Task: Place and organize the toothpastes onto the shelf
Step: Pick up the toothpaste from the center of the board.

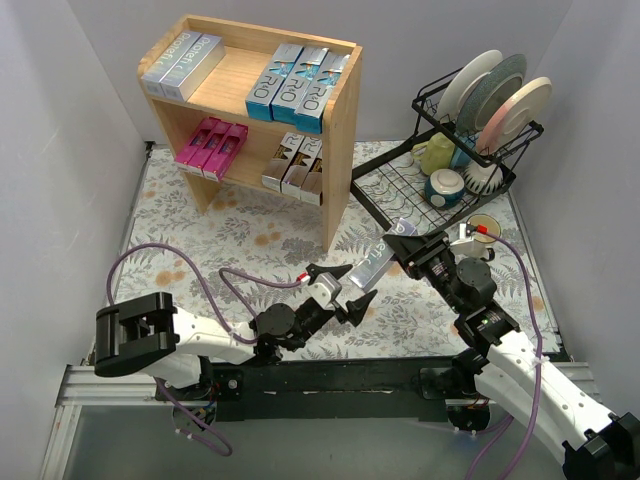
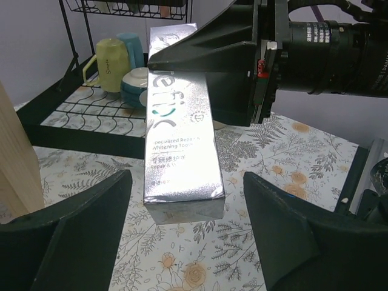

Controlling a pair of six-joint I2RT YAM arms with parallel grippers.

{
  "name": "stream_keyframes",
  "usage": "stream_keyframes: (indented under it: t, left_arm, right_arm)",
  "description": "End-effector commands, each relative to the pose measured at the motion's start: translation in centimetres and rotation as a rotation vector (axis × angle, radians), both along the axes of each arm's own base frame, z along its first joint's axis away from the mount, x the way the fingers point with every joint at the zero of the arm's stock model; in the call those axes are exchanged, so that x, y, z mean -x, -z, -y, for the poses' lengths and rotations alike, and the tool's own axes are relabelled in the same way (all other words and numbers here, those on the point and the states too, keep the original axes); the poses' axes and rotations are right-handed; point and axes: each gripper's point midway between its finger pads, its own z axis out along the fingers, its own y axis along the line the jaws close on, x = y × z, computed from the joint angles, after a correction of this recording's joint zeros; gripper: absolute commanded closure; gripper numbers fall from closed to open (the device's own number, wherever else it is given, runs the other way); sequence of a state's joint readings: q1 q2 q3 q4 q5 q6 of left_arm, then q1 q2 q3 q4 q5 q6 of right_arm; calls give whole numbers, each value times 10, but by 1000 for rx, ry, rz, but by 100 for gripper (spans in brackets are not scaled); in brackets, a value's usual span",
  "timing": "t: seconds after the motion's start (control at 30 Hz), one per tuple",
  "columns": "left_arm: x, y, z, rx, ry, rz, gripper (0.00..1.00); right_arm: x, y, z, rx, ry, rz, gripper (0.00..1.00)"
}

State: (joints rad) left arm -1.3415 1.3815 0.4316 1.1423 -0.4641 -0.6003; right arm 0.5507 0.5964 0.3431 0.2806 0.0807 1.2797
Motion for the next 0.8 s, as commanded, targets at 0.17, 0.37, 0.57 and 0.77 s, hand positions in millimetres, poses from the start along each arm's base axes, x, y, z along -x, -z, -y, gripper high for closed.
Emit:
stream_keyframes:
  t: [0.17,0.37,0.57,0.77]
  left_arm:
    - [-10,-32,1,93,-67,90,40]
    - [-12,-37,-1,106,-83,109,56]
    - [-11,-33,-3,88,-81,91,75]
    - [-14,-38,-11,83,-109,83,88]
  right_arm:
    - [3,-32,0,-96,-11,91,62]
    - [5,-28,-2,-107,-27,79,55]
    - [6,-29,2,-98,-10,87,33]
    - [7,-30,11,-18,27,110,9]
